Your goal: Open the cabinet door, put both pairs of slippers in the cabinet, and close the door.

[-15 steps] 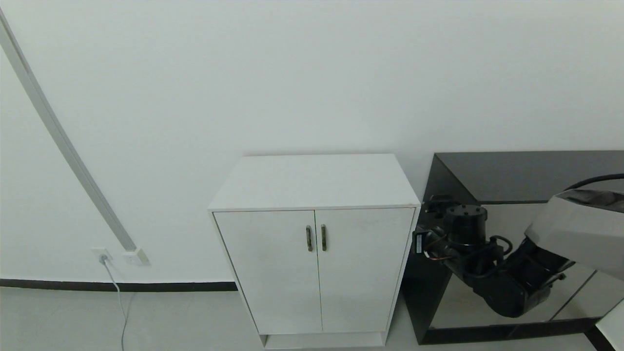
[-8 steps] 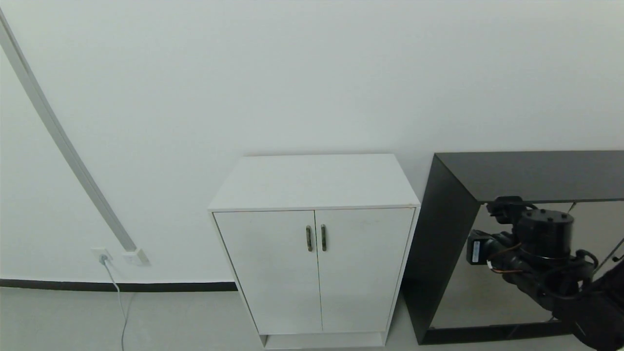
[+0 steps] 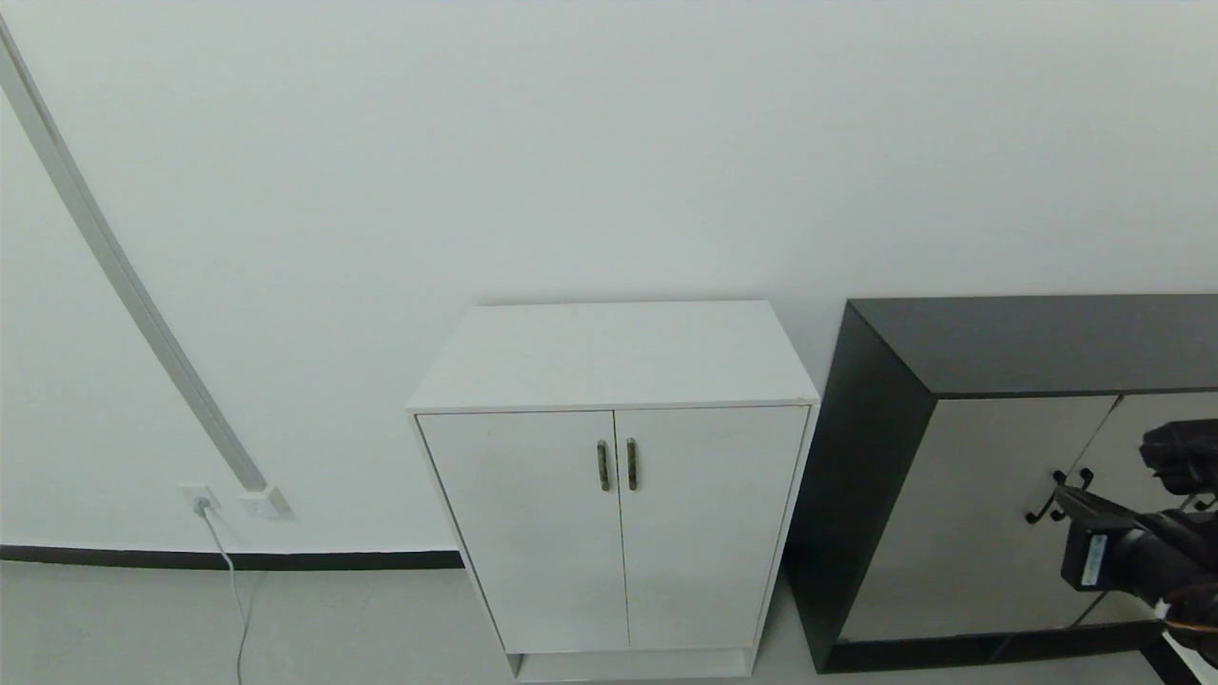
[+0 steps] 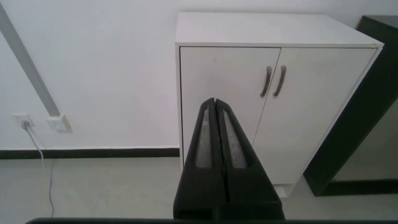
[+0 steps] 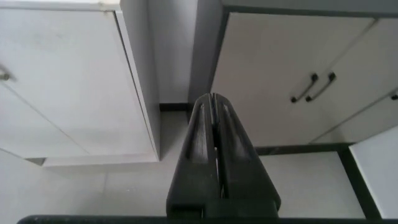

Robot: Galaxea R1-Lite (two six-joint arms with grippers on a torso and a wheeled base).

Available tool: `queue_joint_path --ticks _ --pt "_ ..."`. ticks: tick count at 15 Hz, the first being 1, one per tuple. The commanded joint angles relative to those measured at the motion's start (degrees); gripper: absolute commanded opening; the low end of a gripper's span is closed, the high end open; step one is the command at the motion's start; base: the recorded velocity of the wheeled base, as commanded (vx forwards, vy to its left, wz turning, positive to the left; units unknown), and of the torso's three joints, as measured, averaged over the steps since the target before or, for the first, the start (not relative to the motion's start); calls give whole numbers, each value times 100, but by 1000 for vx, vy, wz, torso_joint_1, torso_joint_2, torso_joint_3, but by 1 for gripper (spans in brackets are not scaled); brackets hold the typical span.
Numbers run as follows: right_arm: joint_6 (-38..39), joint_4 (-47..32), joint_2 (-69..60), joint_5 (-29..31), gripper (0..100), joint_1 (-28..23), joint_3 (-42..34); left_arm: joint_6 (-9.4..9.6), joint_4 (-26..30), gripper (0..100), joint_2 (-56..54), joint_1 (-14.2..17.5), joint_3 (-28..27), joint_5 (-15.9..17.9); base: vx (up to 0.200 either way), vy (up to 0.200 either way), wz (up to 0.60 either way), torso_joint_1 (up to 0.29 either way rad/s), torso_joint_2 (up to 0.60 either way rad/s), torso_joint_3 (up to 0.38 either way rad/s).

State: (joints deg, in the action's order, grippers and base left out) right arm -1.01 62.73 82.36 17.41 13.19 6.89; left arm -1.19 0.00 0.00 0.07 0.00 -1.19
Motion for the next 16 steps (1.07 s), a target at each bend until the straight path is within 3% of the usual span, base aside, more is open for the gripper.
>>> queue_joint_path --ticks 1,7,9,11,13,16 --pt "-48 -385 -1047 -9 0 -9 -311 -4 0 0 0 1 0 -4 0 0 0 0 0 0" --pt "-48 -2960 -3340 -168 0 17 -346 -4 0 0 0 1 0 -4 0 0 0 0 0 0" --pt "-145 -4621 -4589 -563 0 26 -223 -4 0 0 0 1 0 -4 0 0 0 0 0 0" --pt "-171 -5676 -5406 -950 0 26 -214 -4 0 0 0 1 -9 -4 0 0 0 0 0 0" --pt "-171 -6282 -5933 -1134 0 26 -258 -4 0 0 9 1 0 -4 0 0 0 0 0 0" --pt "-162 -6440 -6329 -1222 0 26 -451 -4 0 0 0 1 0 -4 0 0 0 0 0 0"
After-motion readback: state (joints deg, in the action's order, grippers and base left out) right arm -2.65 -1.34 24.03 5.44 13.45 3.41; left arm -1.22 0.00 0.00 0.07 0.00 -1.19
